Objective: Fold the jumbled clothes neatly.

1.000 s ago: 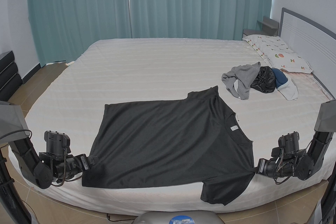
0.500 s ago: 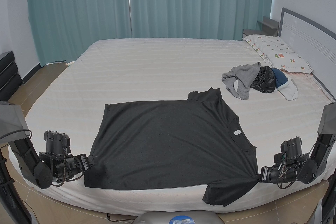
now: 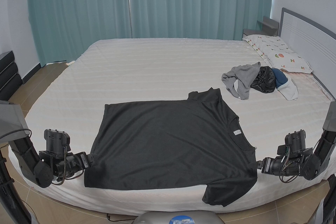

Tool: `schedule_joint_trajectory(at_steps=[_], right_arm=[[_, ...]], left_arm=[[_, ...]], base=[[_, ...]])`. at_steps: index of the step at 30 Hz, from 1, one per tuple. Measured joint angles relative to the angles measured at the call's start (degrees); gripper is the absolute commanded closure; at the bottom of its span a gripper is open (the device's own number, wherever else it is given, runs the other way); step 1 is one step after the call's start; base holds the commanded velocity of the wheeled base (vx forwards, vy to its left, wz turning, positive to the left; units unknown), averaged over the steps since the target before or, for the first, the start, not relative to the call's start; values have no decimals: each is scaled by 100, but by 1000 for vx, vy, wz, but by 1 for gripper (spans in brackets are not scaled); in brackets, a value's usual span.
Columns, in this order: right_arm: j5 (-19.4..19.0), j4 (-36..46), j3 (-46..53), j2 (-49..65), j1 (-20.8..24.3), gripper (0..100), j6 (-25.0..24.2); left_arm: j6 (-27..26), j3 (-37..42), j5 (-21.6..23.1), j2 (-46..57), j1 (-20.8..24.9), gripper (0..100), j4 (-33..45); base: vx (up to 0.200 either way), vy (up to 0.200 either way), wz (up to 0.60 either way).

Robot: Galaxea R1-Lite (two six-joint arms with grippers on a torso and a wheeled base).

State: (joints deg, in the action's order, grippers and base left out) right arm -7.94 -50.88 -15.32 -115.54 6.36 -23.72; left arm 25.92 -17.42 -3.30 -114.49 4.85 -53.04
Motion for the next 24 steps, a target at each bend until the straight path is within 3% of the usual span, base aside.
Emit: schedule_joint_trajectory(at_steps=[5,14,24], right_arm=[[-16,-7,-149,221,-78,0,-230],[-46,-7,-369,438,-182,0,-586],[-57,-32,-463,532,-179,0,-696]], left_arm=[[29,-38,-11,11,5,0,-24],[41,-60,-11,18,-34,0,-28],[55,-93,-2,27,-63,0,-38]], base=[[0,0,0],[0,200,0],[0,0,0]])
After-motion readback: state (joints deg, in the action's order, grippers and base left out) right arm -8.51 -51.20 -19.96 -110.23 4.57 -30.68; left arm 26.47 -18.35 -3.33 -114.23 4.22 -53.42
